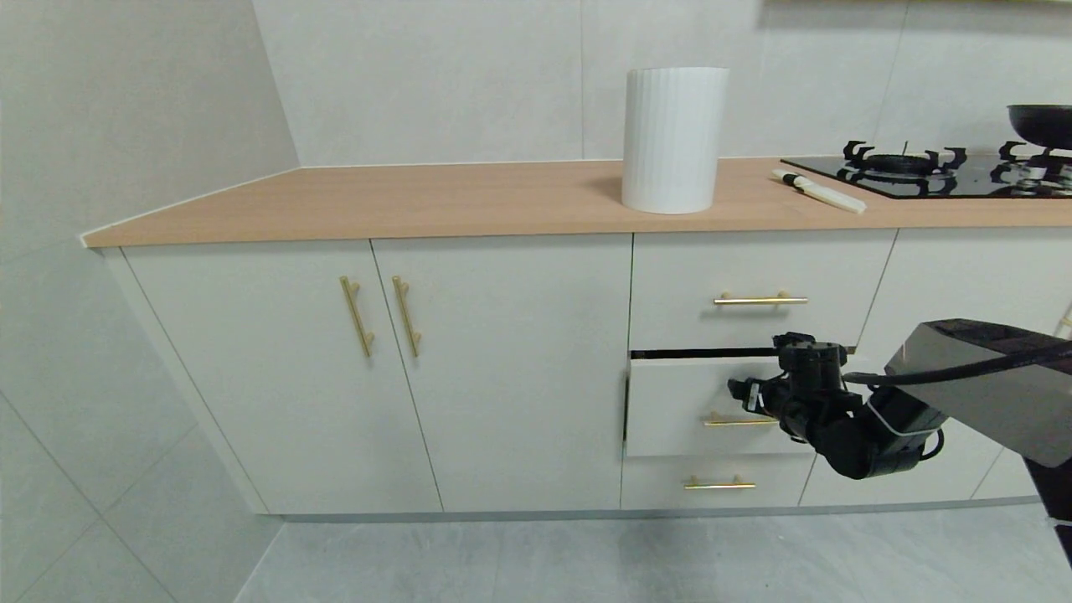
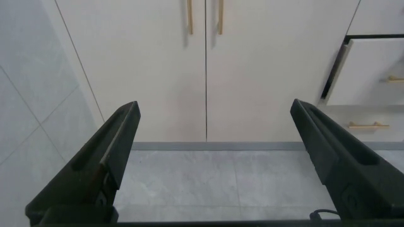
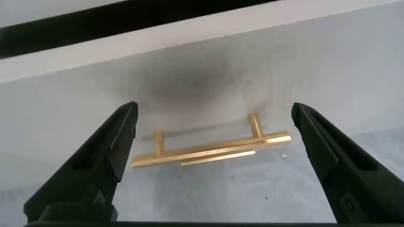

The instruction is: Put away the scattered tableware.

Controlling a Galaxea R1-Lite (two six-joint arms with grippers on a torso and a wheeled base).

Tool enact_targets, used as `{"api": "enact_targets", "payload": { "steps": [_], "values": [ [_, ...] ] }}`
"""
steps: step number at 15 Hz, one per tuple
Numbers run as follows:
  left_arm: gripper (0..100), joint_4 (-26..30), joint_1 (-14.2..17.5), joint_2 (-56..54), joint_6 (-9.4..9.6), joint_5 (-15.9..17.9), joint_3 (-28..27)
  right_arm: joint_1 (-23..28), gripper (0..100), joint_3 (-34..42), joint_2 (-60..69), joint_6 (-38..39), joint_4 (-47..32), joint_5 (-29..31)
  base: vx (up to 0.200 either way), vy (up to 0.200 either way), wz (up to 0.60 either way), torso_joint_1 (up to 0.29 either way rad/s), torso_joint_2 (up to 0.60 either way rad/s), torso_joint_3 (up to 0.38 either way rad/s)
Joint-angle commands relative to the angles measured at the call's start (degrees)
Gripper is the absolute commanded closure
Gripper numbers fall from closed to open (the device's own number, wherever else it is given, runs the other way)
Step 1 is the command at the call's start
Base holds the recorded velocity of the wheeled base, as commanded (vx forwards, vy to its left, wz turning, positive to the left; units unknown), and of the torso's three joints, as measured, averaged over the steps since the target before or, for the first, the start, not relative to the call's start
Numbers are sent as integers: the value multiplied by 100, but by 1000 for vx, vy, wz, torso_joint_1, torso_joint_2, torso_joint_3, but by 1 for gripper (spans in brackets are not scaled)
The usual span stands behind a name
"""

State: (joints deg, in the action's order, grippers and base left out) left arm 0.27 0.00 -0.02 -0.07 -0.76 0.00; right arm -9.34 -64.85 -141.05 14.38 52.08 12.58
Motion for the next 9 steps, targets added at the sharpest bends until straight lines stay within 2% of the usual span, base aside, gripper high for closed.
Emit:
{"api": "enact_targets", "payload": {
  "steps": [1, 9],
  "values": [
    [0, 0, 0, 2, -1, -4, 0, 72, 0, -194, -178, 82, 13, -10, 0, 0, 0, 0, 0, 0],
    [0, 0, 0, 2, -1, 5, 0, 152, 0, -968, -617, 442, 4, -1, 0, 0, 0, 0, 0, 0]
  ]
}}
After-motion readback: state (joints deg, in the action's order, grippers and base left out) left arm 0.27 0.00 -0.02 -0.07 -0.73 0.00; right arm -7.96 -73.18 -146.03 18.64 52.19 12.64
